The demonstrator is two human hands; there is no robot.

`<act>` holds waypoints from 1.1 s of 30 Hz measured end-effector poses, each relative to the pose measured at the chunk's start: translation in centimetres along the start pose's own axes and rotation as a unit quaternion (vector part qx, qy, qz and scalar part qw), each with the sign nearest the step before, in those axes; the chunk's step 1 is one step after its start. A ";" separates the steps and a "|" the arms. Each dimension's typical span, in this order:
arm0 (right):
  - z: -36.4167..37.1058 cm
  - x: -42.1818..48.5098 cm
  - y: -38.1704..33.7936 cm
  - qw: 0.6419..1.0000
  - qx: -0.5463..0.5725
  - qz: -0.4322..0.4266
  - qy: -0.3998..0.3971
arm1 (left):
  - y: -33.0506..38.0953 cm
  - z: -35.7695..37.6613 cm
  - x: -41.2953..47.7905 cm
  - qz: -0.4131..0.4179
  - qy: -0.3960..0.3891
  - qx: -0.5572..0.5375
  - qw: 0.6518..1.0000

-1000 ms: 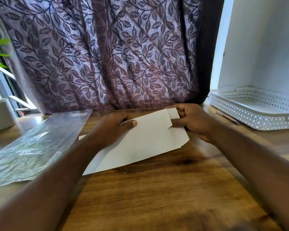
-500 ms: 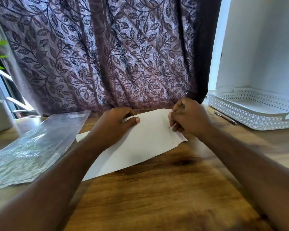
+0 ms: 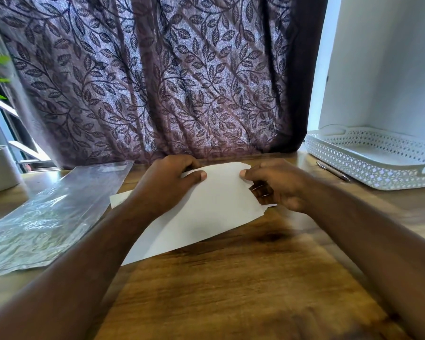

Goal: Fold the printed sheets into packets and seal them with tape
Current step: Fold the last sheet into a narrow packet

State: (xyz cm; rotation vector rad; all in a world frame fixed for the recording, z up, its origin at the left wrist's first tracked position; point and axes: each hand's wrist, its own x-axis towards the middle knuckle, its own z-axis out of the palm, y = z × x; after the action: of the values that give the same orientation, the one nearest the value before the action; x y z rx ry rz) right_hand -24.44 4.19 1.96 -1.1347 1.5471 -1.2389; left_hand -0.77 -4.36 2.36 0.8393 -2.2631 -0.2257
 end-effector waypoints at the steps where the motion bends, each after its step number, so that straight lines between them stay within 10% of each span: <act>1: 0.0 0.0 0.0 1.000 0.006 0.010 -0.007 | 0.0 0.0 0.0 -0.002 -0.001 0.001 1.000; 33: -1.9 0.3 0.5 0.969 -0.057 0.059 -0.234 | 0.7 -0.1 -0.7 -0.010 -0.047 0.036 0.998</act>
State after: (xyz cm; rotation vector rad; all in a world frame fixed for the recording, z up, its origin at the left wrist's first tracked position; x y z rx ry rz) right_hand -26.40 4.35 1.80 -1.2784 1.3120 -0.7398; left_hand -0.69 -3.37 2.27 0.9062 -2.3640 -0.1978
